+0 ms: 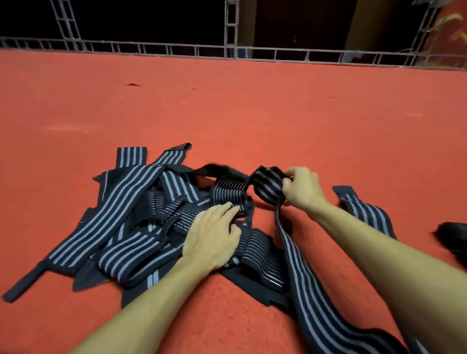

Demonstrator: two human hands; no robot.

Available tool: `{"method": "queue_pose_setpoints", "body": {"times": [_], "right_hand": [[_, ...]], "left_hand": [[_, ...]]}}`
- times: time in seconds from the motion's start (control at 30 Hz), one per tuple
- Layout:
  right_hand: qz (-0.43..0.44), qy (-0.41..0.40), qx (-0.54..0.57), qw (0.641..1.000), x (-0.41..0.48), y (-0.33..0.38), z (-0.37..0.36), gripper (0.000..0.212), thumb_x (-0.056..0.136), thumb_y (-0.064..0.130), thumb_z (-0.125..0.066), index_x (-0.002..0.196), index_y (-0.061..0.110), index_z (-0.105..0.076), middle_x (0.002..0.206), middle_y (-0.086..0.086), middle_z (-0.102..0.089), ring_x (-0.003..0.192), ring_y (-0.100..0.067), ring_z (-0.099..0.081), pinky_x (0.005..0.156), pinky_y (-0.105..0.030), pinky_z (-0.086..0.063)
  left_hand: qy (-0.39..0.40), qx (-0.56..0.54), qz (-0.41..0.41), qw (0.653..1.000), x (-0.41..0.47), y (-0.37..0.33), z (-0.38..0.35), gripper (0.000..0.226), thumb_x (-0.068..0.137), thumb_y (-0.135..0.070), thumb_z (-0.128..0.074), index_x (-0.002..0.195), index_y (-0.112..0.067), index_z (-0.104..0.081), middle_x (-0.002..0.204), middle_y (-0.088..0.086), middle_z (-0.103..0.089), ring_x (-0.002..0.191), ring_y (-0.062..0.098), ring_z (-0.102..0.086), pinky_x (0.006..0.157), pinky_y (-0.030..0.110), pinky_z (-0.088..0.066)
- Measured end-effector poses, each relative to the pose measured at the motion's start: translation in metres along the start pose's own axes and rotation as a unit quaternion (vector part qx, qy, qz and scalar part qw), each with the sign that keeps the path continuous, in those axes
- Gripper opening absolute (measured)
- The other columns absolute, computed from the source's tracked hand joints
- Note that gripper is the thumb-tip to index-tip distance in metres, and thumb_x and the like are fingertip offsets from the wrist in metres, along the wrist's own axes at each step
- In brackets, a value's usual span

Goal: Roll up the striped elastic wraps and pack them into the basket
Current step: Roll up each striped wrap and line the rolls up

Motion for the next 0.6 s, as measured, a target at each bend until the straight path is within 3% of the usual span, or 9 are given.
{"method": "queue_pose_setpoints", "body": {"times": [0.1,0.23,0.27,0.33,0.43,0.53,0.6], "right_hand": [[-0.03,-0.028,0.049,0.998,-0.006,-0.032,0.03,0.026,0.079,0.014,-0.047,0.088,0.018,-0.071,0.091,-0.015,-0.072,0.088,-0.037,-0.068,0.08,-0.05,-0.056],[-0.051,-0.045,0.223,0.972,-0.032,-0.041,0.068,0.021,0.092,-0.002,-0.047,0.087,0.008,-0.065,0.087,-0.017,-0.065,0.072,-0.027,-0.066,0.063,-0.046,-0.06],[-0.05,-0.054,0.254,0.964,-0.038,-0.038,0.079,0.021,0.093,-0.004,-0.046,0.089,0.007,-0.064,0.084,-0.016,-0.064,0.068,-0.025,-0.065,0.058,-0.04,-0.059],[-0.043,-0.08,0.303,0.949,-0.048,-0.031,0.102,0.019,0.095,-0.003,-0.046,0.095,0.005,-0.063,0.079,-0.01,-0.062,0.061,-0.018,-0.061,0.047,-0.025,-0.053],[-0.048,-0.124,0.396,0.908,-0.063,-0.021,0.136,0.016,0.097,0.002,-0.047,0.098,0.007,-0.062,0.073,-0.005,-0.06,0.048,-0.009,-0.057,0.039,-0.016,-0.042],[-0.058,-0.159,0.486,0.857,-0.078,-0.01,0.171,0.013,0.097,0.003,-0.048,0.099,0.009,-0.059,0.073,-0.005,-0.062,0.046,-0.006,-0.059,0.045,-0.017,-0.048],[-0.053,-0.16,0.518,0.839,-0.089,-0.003,0.191,0.014,0.097,0.003,-0.048,0.103,0.007,-0.06,0.079,-0.006,-0.065,0.059,-0.012,-0.063,0.06,-0.026,-0.054]], "left_hand": [[0.048,0.042,0.0,0.998,0.005,-0.002,-0.001,0.051,0.096,-0.032,-0.033,0.147,-0.026,-0.033,0.155,-0.007,-0.029,0.142,0.01,-0.024,0.116,0.028,-0.014],[0.116,0.125,-0.009,0.985,0.015,-0.021,0.01,0.048,0.094,-0.026,-0.037,0.141,-0.02,-0.041,0.148,0.0,-0.039,0.135,0.017,-0.036,0.114,0.037,-0.016],[0.102,0.082,-0.009,0.991,0.016,-0.034,0.018,0.045,0.094,-0.024,-0.039,0.137,-0.019,-0.045,0.142,0.001,-0.045,0.131,0.017,-0.041,0.113,0.035,-0.018],[0.109,-0.121,-0.002,0.987,0.01,-0.071,0.03,0.04,0.096,-0.027,-0.044,0.136,-0.019,-0.047,0.136,0.001,-0.051,0.125,0.015,-0.047,0.107,0.027,-0.027],[0.221,-0.394,0.012,0.892,-0.009,-0.131,0.032,0.043,0.098,-0.036,-0.046,0.137,-0.018,-0.044,0.127,0.0,-0.058,0.108,0.011,-0.058,0.09,0.024,-0.042],[0.265,-0.499,0.008,0.825,-0.025,-0.169,0.034,0.032,0.095,-0.019,-0.056,0.125,-0.015,-0.048,0.102,0.0,-0.062,0.084,0.011,-0.061,0.07,0.017,-0.043],[0.262,-0.509,-0.015,0.82,-0.032,-0.183,0.038,0.026,0.088,-0.005,-0.063,0.111,-0.011,-0.054,0.086,0.001,-0.059,0.074,0.01,-0.056,0.065,0.016,-0.042]]}}
Point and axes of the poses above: each hand's wrist, its own x-axis towards the middle knuckle, its own z-axis out of the back of the hand, y = z × x, the point moved 5 cm from there along x, towards the middle knuckle
